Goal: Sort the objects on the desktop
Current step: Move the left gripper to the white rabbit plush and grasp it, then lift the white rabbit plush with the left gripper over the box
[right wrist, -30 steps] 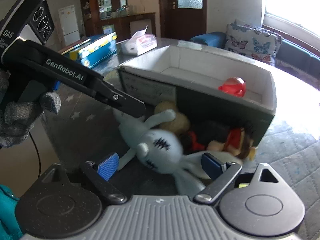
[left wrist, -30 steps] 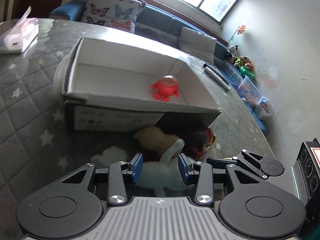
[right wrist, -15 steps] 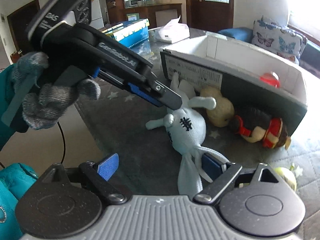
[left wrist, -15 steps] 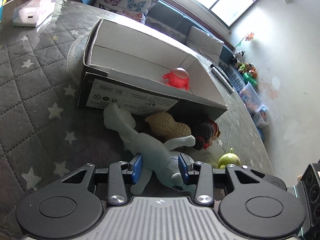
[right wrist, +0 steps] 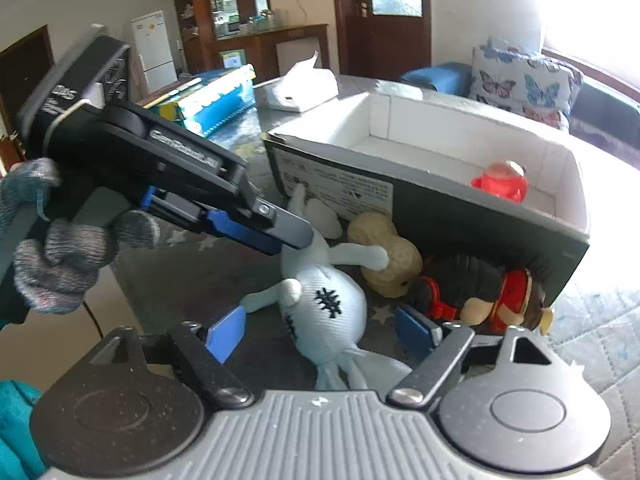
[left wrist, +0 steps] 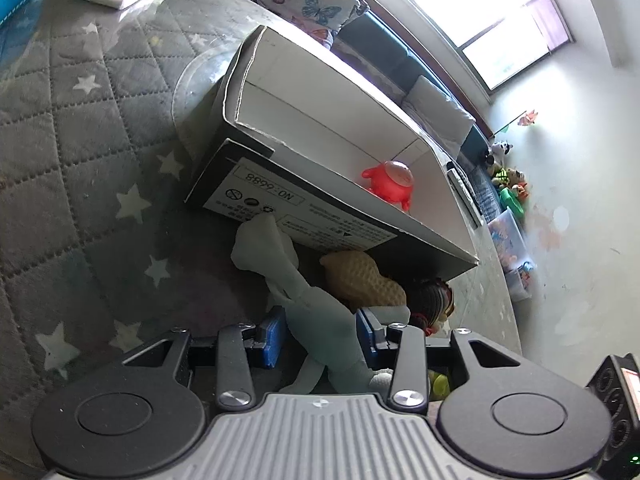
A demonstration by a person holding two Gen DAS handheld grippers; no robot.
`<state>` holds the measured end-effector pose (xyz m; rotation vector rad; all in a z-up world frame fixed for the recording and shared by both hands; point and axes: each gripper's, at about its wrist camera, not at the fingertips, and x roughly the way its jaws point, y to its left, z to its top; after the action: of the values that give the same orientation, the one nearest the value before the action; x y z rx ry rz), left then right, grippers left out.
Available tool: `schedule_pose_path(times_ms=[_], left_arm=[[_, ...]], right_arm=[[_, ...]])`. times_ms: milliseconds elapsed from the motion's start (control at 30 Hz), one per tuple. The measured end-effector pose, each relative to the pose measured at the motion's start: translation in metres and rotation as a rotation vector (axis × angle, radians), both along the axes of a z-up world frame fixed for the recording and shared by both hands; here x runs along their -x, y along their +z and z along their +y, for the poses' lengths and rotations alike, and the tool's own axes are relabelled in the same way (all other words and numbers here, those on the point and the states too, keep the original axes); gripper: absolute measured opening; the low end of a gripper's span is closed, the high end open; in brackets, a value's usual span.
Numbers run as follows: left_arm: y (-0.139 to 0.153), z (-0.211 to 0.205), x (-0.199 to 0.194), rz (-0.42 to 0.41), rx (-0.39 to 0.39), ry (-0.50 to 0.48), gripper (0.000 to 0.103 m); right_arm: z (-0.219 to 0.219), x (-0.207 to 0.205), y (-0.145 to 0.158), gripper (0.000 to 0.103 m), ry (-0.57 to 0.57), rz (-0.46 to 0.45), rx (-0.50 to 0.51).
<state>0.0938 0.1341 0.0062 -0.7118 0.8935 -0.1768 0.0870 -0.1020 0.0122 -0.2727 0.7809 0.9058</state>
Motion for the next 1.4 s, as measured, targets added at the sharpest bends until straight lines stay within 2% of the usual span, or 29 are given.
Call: schedule_pose_path(times_ms=[367, 567, 700, 900, 967, 1200, 1400], left_arm=[[-0.014, 0.002, -0.008, 0.049, 0.055, 0.063, 0.041], [-0.012, -0.001, -0.006, 0.038, 0.037, 0.052, 0.041], [-0.012, 0.0, -0.002, 0.038, 0.074, 0.051, 0.041], [-0.014, 0.001, 0.002, 0.056, 0.086, 0.054, 0.041], [-0.011, -0.001, 0.006, 0.038, 0.086, 0.051, 0.039], [0.02, -0.004, 0.018, -0.046, 0.047, 0.04, 0.037], [0.057, -0.004, 0.015, -0.134, 0.028, 0.045, 0.037]], right_arm=[[0.006, -0.003, -0.013, 0.057, 0.003, 0.018, 0.007], [0.007, 0.001, -0.015, 0.046, 0.004, 0.011, 0.008], [0.005, 0.008, -0.013, 0.045, 0.016, 0.007, -0.004], [0.004, 0.016, -0.008, 0.043, 0.032, 0.004, -0.028], [0.003, 0.019, -0.005, 0.043, 0.033, -0.008, -0.03], [-0.003, 0.027, 0.017, 0.042, 0.041, -0.057, -0.077], [-0.004, 0.024, 0.043, 0.042, 0.043, -0.137, -0.122]])
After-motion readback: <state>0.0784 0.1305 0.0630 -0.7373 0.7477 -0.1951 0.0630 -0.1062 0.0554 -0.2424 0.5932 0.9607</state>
